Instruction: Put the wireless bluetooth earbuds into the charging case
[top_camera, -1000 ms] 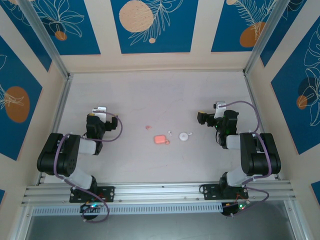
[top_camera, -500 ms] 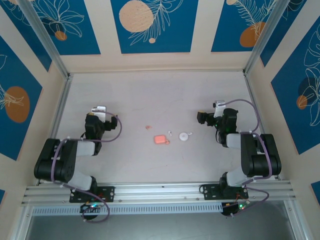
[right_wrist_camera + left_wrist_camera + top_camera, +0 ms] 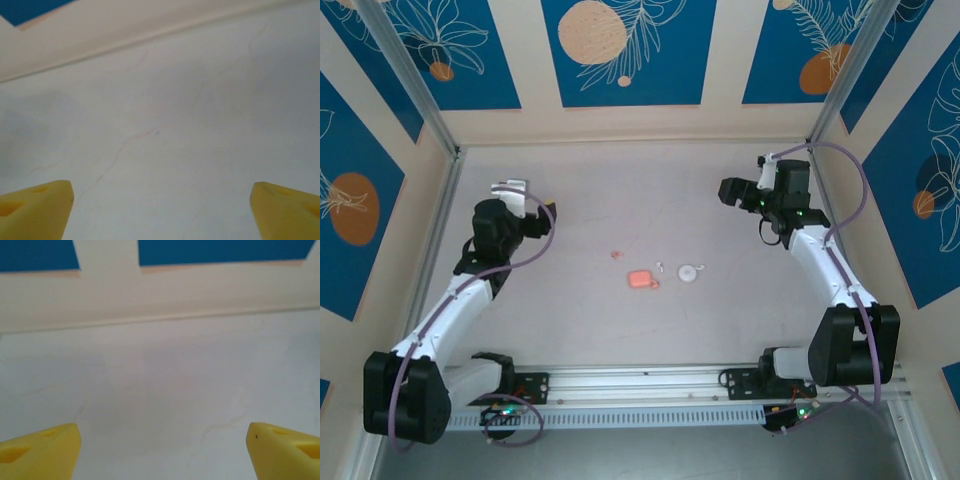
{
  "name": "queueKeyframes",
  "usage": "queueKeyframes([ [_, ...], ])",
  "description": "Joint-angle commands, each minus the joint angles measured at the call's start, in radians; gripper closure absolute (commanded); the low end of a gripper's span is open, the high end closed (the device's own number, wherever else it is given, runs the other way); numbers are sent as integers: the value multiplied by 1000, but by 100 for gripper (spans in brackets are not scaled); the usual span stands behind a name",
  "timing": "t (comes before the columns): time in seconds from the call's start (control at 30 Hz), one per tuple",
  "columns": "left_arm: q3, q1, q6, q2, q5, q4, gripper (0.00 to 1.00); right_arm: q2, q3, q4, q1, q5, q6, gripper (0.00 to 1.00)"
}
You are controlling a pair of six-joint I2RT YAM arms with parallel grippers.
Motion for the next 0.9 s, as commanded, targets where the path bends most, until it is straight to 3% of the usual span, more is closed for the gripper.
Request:
queueKeyframes([
  [0.0,65,-48,-51,8,31,-283,15,11,35,-288,15,-111,47,16],
  [0.2,148,-175,-90,82,35,-491,17,1,39,-428,78,-85,67,22],
  [0.37,179,-259,-156,145,47,-563,18,3,43,-520,159,-33,91,24],
  [0.87,133,-288,-242,153,70,-551,18,137,41,-602,302,-31,147,29],
])
